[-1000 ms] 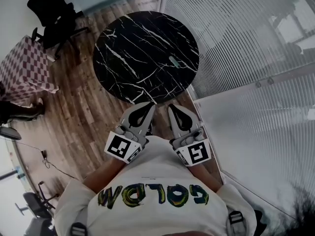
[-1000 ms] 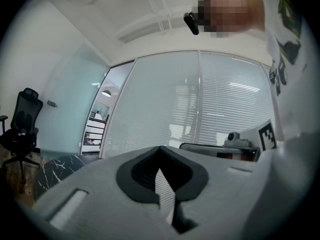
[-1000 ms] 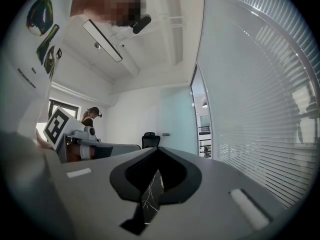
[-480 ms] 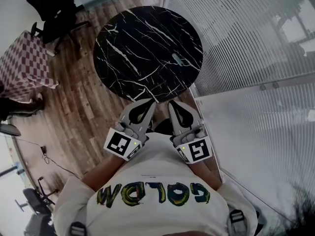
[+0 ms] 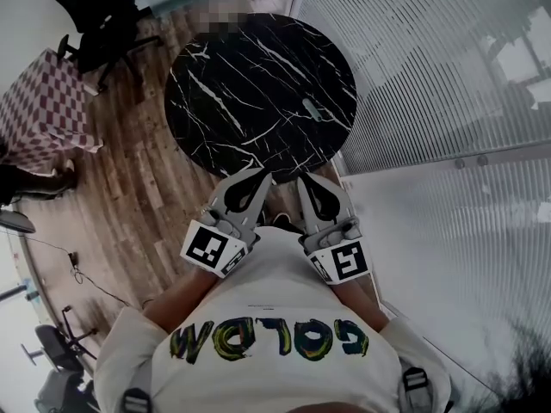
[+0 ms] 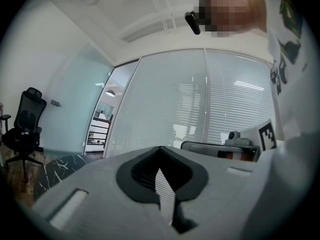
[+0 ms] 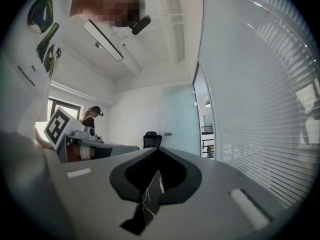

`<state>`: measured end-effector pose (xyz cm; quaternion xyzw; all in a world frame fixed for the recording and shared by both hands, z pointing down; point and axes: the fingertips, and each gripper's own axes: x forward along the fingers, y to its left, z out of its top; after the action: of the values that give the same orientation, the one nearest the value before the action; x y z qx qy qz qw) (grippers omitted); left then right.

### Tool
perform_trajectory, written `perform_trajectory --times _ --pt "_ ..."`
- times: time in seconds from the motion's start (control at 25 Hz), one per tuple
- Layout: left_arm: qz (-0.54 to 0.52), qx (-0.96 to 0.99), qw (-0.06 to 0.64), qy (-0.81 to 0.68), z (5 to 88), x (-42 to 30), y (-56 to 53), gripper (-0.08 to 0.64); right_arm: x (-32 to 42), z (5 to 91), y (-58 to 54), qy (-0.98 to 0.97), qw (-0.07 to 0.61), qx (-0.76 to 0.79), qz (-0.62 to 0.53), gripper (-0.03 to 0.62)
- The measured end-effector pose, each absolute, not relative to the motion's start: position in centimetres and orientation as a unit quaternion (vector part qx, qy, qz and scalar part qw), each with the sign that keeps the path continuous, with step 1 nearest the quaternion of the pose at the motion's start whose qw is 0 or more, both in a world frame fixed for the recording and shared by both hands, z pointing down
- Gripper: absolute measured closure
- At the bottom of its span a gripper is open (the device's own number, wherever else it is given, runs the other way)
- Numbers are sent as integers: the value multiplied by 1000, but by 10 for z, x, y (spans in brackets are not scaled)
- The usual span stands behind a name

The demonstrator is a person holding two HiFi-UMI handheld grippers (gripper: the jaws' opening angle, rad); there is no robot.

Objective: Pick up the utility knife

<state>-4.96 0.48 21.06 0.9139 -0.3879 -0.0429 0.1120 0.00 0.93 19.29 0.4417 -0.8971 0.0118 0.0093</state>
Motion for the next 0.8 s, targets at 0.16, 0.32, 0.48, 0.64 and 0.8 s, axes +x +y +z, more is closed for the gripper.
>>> perform_trajectory --times 0.16,0.32,0.48,0.64,0.8 --pt "-44 913 117 -389 210 -41 2 558 6 190 8 -900 15 436 7 589" --pt "-43 915 115 -384 210 -32 0 558 12 191 2 -899 15 437 10 589" --pt "-42 914 119 -385 212 -26 -1 558 18 193 0 -899 16 437 8 590" --pt "-39 912 127 -388 216 -22 -4 558 21 196 -5 -901 18 434 11 589" --pt "-34 910 134 -390 220 -21 -10 558 24 203 -11 -901 30 432 13 590"
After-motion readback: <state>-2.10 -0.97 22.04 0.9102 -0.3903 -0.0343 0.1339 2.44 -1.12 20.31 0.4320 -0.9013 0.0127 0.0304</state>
